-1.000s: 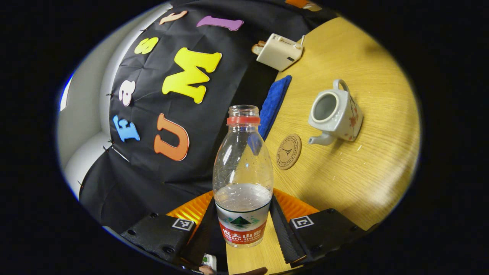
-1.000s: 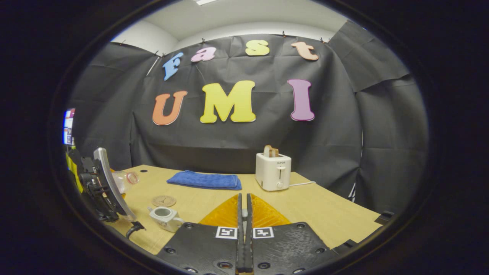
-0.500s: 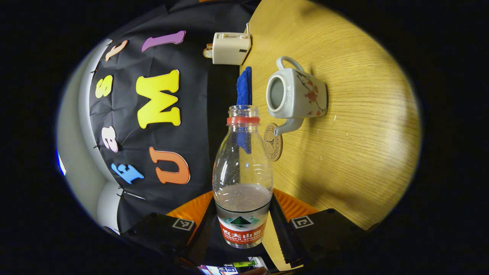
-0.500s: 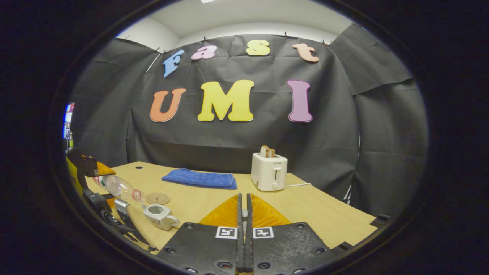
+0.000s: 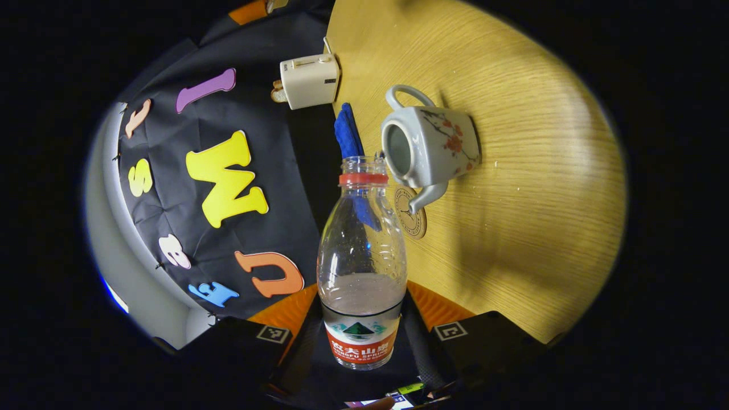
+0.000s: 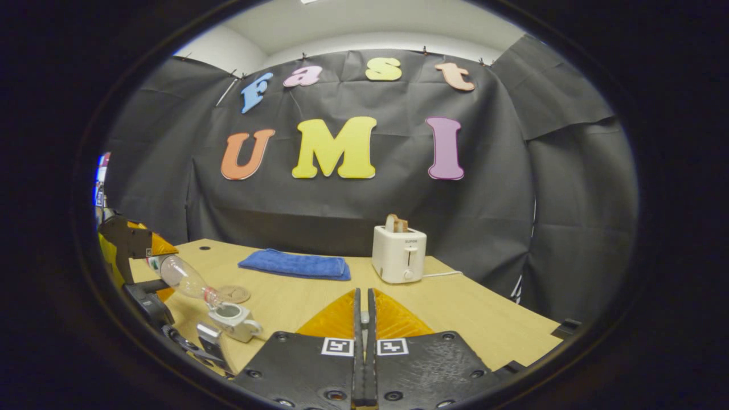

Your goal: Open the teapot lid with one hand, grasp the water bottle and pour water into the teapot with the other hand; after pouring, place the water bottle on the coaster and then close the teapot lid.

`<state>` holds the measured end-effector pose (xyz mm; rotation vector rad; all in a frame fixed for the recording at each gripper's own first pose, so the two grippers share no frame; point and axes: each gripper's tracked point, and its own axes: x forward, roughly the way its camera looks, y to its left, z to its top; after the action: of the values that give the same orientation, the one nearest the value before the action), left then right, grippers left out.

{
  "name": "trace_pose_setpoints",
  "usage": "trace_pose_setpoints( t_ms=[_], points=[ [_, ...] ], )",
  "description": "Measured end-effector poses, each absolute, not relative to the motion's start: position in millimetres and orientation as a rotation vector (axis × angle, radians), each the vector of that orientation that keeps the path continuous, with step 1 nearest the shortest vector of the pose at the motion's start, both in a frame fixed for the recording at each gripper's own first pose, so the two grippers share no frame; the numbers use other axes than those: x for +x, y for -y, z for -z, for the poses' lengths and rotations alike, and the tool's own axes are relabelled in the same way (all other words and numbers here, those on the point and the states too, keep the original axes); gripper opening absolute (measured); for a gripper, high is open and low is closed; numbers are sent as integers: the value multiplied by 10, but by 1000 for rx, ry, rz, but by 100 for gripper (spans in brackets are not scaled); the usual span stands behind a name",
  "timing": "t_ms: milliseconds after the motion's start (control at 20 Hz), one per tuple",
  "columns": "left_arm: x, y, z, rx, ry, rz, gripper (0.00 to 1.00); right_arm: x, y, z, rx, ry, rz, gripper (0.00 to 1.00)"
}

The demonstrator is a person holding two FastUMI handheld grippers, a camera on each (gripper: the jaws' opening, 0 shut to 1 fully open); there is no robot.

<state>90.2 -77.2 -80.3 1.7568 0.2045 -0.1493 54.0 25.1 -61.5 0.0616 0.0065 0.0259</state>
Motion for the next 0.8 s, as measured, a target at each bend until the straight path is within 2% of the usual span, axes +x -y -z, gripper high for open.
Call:
trace_pose_setpoints(
  t_ms=[500,550,600,800],
  points=[
    [921,780,682,1919,-219,139,77,533,-237,595,75,-1,-28,0],
    [926,789,654,1956,-212,135,81,537,-233,588,73,-2,-24,0],
    [932,793,639,1972,-214,134,77,539,-240,594,69,-2,-24,0],
    [935,835,602,2022,-205,135,77,535,-220,592,71,-1,-20,0]
  ],
)
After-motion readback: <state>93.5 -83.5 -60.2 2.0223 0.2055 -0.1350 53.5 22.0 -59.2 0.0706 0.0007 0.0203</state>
